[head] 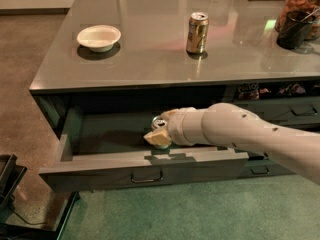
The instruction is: Pick 7up can from top drawer and place on counter
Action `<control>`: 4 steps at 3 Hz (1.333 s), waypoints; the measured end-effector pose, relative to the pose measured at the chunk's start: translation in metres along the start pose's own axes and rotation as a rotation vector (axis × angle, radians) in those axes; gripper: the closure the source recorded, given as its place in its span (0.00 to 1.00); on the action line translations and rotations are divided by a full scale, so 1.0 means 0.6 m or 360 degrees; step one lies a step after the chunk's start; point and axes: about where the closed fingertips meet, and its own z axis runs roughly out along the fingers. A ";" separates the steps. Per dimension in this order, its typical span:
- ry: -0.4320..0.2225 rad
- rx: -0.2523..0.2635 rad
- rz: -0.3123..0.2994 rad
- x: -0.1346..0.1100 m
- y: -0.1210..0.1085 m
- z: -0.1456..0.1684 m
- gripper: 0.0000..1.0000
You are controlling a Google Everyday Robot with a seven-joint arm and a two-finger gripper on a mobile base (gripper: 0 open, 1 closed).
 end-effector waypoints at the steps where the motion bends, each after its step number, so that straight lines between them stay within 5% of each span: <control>1: 0.0003 0.0034 -0.0053 -0.006 -0.007 0.023 0.13; 4: 0.0026 0.0084 -0.0009 0.012 -0.042 0.098 0.07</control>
Offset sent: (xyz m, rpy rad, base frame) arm 0.0376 0.0164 -0.0209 -0.0422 -0.0607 -0.0180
